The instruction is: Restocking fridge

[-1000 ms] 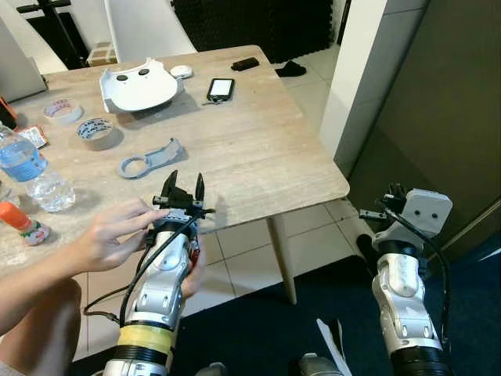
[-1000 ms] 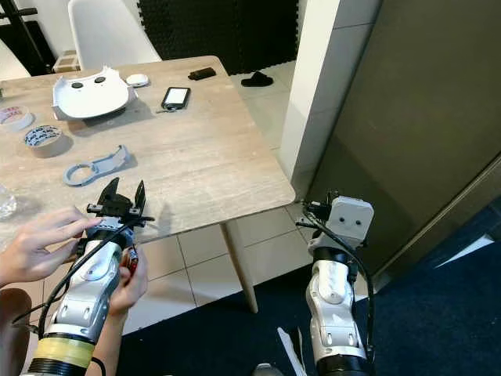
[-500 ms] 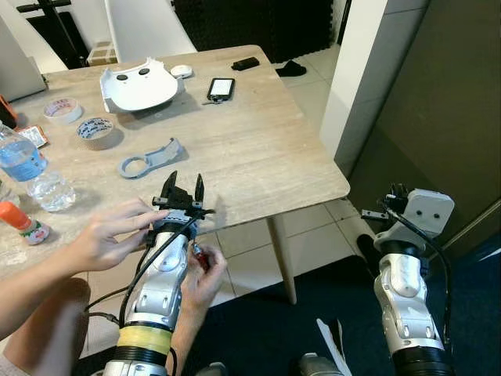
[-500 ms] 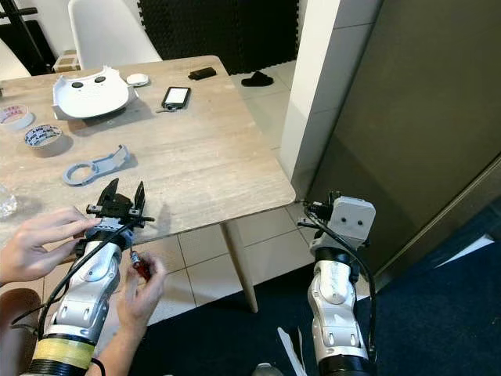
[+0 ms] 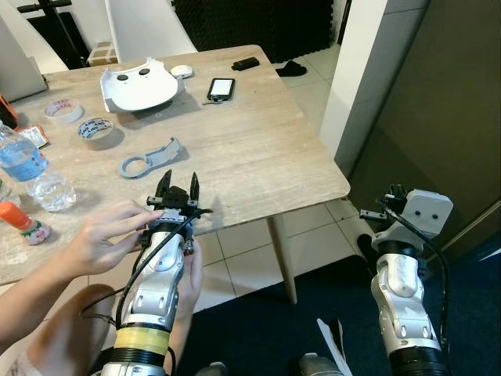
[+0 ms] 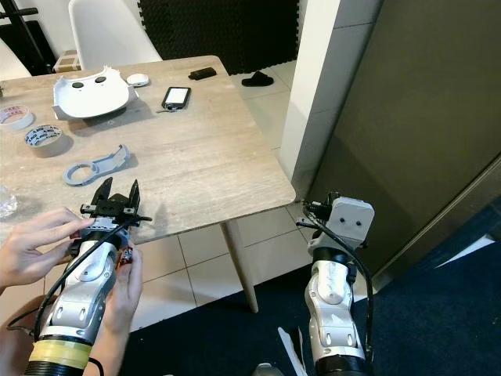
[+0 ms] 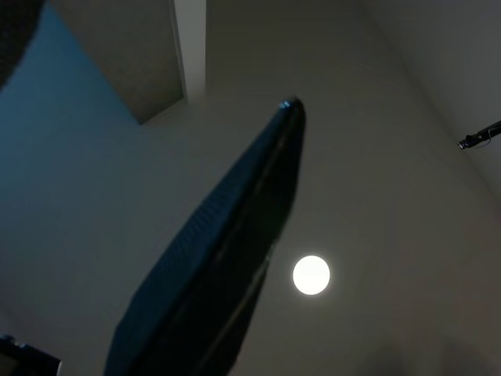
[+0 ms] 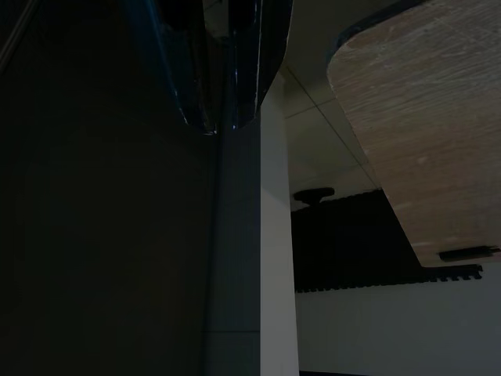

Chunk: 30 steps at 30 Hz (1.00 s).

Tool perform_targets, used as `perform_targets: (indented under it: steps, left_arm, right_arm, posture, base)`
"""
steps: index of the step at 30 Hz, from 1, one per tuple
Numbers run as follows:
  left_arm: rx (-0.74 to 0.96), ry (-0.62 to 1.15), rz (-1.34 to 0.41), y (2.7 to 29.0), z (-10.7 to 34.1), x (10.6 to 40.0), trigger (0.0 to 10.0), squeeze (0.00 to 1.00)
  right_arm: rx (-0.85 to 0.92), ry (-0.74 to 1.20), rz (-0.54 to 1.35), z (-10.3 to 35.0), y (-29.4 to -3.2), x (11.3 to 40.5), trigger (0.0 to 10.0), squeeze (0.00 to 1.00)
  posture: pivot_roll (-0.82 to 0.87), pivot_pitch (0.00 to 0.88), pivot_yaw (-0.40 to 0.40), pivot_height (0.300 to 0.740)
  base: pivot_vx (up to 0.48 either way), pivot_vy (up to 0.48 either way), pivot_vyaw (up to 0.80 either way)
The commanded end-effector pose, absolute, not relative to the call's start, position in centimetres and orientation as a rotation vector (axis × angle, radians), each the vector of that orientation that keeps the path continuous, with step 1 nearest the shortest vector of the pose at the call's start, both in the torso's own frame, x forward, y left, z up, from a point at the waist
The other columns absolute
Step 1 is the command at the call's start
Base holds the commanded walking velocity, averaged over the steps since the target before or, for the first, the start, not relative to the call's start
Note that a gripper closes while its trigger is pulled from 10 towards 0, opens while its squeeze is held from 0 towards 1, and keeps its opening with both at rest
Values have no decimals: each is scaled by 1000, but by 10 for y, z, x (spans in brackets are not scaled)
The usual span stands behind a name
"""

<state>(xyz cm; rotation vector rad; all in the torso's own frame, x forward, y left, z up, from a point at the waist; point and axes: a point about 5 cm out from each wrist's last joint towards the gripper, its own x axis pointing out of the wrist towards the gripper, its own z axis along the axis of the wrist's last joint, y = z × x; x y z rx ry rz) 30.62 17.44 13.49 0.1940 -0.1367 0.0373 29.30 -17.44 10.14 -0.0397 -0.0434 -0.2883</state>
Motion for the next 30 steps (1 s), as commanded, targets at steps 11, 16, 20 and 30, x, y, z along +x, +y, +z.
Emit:
perform_targets:
  steps: [11,16,20,30]
  left_arm:
    - [207,-118,47,179,133,302,10000,0]
    - [207,-120,61,181,133,302,10000,0]
    - [206,-126,68,183,135,302,10000,0]
    - [195,-120,69,181,132,298,10000,0]
  right_arm:
    - [-25,-23,-306,99,-178,289,10000,0]
    - [-27,-23,-308,99,-181,288,10000,0]
    - [-30,-26,-308,100,-181,288,10000,0]
    - [-44,-31,-294,102,-180,290,10000,0]
  posture:
    - [-7,158,-4,740]
    - [0,163,-4,740]
    - [4,158,-5,740]
    - [15,160,-14,740]
  base:
    - [0,0,0]
    - [0,0,0]
    - [0,0,0]
    - [0,0,0]
